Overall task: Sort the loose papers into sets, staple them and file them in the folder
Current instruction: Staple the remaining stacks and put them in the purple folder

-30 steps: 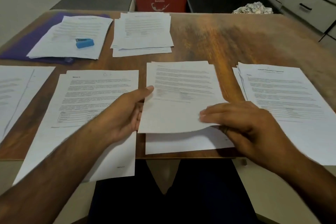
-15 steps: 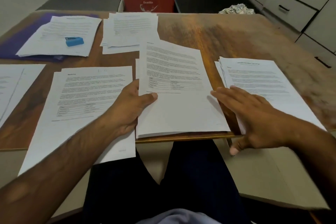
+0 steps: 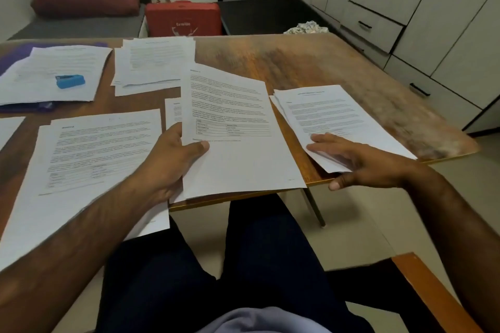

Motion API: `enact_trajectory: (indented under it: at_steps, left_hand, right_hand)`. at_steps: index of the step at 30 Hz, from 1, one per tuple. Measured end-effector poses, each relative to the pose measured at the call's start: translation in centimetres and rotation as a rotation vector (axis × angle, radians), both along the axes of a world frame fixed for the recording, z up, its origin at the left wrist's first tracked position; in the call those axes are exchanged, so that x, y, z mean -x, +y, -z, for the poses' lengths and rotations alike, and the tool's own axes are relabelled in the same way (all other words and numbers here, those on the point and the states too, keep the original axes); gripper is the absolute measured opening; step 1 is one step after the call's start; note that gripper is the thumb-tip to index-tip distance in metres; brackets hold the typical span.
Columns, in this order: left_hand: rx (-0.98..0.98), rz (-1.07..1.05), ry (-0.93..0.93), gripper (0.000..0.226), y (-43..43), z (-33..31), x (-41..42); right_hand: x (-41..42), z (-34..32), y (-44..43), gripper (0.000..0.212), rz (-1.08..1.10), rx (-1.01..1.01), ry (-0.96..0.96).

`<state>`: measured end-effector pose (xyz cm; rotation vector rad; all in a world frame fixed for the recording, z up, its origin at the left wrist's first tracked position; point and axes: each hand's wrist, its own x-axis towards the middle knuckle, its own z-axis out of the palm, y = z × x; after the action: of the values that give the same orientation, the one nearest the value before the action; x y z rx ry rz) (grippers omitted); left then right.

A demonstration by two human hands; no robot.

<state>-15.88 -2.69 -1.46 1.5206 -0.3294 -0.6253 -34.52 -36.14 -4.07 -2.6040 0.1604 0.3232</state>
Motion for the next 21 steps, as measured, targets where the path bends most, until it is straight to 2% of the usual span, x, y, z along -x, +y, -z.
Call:
enact_trajectory:
  at_steps: [5,7,9,12,14,16,19,21]
  left_hand:
    - [-0.008,0.062,-0.049,0.036,-2.1,0.1,0.7]
    - [-0.02,0.082,-0.066,0.037,-2.9,0.1,1.0]
    - [-0.036,0.095,-0.079,0.039,-3.8,0.2,1.4]
    - [-0.054,0.094,-0.082,0.041,-5.2,0.3,2.2]
    - [-0.068,0.104,-0.074,0.041,-6.5,0.3,3.0]
    - [-0.08,0.11,-0.03,0.042,-8.1,0.4,3.6]
    - [-0.067,0.092,0.022,0.045,-10.7,1.0,4.1]
    - [-0.068,0.064,0.053,0.041,-12.7,1.0,4.4]
  right_hand:
    - [0.8,-0.2,-0.5,0.066,0.101,-0.319,-0.033]
    - [0.8,0.3,-0.9,0.048,0.29,-0.436,-0.124]
    - [0.7,0.8,-1.0,0.036,0.53,-0.493,-0.305]
    - [0.3,0.8,-0.7,0.042,0.844,-0.663,-0.53]
    - [0.3,0.1,0.0,0.043,0.945,-0.683,-0.552]
    - [0.2,-0.5,0.9,0.036,0.869,-0.648,-0.563]
    - [-0.5,-1.5,2.6,0.026,0.596,-0.601,-0.598]
    - [-0.9,-1.9,3.3,0.025,0.47,-0.547,-0.543]
